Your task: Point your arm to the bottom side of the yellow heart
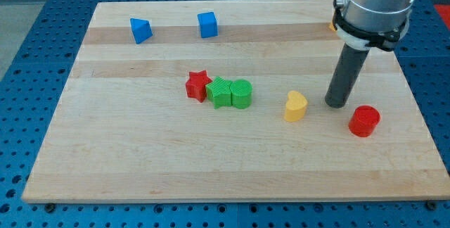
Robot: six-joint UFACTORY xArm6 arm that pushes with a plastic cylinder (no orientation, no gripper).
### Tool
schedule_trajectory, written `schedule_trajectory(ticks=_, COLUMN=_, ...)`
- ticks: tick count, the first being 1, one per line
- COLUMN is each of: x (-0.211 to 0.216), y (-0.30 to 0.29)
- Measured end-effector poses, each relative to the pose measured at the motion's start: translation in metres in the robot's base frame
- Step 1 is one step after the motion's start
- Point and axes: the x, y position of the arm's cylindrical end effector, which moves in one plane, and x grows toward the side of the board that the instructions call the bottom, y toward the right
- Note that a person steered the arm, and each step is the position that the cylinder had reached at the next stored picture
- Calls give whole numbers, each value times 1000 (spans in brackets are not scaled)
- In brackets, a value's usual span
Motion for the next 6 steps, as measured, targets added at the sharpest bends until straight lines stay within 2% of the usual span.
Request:
schedule_trajectory(ticks=1, x=58, y=-19)
schedule_trajectory(ticks=2, x=74, y=-31)
schedule_trajectory(ticks=5, x=83, y=-65)
schedule_trajectory(ticks=6, x=73, y=-65)
